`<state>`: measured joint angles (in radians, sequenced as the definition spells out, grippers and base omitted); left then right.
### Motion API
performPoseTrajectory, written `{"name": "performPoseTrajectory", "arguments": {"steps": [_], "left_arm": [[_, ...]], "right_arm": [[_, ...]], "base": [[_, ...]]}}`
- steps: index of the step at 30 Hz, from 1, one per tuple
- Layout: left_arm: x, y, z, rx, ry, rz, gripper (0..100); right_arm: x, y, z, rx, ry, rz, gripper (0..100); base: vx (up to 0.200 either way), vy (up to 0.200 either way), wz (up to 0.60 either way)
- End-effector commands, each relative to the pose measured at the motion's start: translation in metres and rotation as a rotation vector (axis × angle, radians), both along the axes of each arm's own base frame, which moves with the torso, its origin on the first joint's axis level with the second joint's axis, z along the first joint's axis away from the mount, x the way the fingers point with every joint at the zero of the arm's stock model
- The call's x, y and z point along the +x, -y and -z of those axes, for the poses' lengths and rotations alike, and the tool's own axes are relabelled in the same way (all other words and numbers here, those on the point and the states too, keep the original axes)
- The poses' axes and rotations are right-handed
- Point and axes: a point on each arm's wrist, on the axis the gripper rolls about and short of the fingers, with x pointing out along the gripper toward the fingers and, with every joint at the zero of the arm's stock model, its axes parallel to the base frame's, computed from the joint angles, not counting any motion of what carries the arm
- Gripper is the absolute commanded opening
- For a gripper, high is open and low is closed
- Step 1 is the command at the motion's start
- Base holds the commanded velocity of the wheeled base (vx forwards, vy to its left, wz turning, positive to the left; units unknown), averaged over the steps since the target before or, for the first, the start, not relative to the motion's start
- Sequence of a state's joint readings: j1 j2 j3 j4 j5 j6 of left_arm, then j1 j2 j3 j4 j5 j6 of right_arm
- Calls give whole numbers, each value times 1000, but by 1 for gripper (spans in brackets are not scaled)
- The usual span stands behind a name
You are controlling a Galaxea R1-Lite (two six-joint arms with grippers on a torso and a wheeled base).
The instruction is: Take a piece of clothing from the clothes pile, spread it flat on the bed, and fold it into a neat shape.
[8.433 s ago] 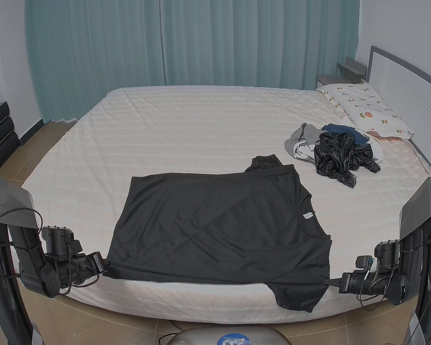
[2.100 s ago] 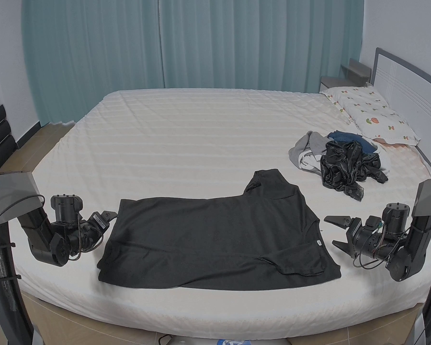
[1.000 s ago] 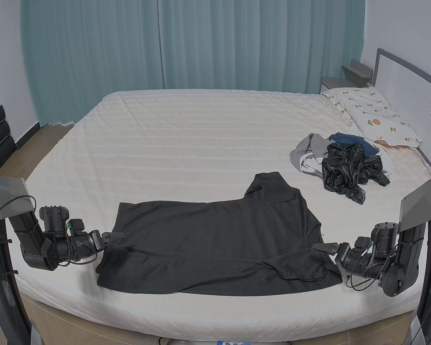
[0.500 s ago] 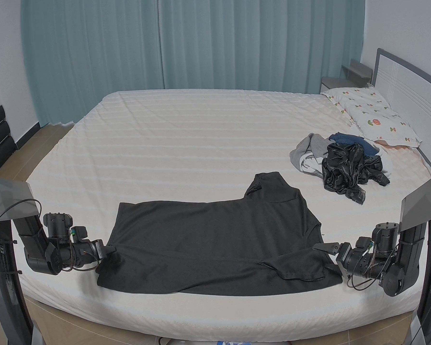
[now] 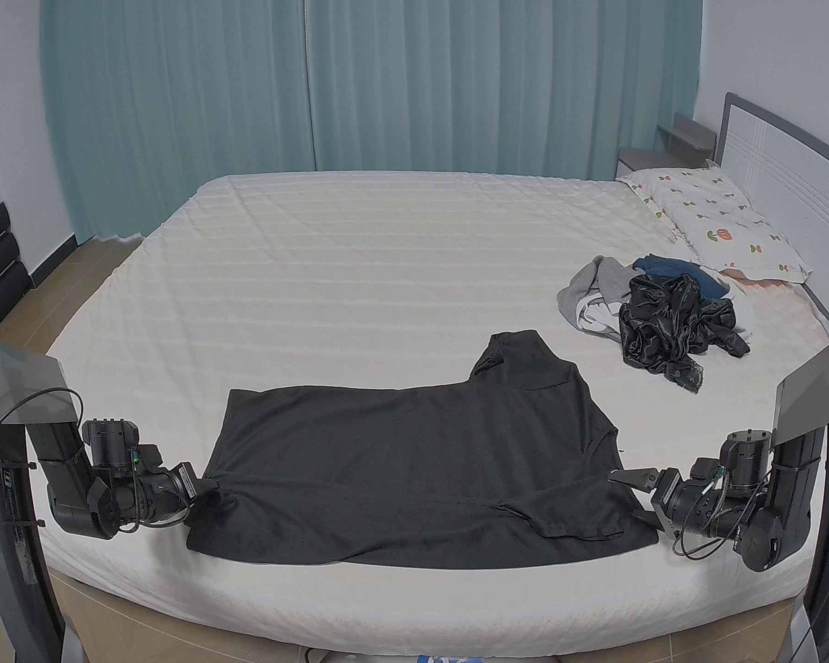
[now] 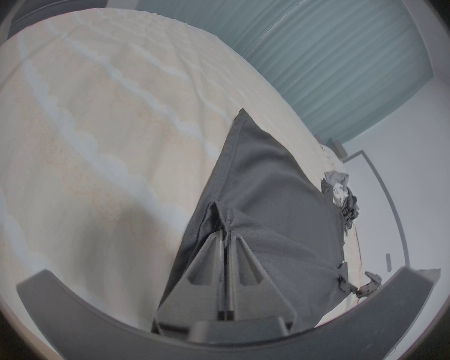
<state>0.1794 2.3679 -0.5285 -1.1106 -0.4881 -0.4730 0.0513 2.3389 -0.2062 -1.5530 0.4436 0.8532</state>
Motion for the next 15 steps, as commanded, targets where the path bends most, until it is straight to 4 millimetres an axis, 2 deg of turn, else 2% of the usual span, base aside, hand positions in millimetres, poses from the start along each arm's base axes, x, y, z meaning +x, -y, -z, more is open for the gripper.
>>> {"name": "performPoseTrajectory", "arguments": {"steps": [1,11,15], "left_arm": [[-7,2,-6,-40,10,-35,0],[-7,3,-5,-37,58,-38,0],[-7,2,-6,-44,57,-43,0]], "right_arm": [[-2,-1,-2,-12,10,13,100],[4,-7,3,-69,19,63,100],[10,-8,-1,-77,53,75,100]], "base": [[0,0,0],[0,0,0],[0,0,0]]}}
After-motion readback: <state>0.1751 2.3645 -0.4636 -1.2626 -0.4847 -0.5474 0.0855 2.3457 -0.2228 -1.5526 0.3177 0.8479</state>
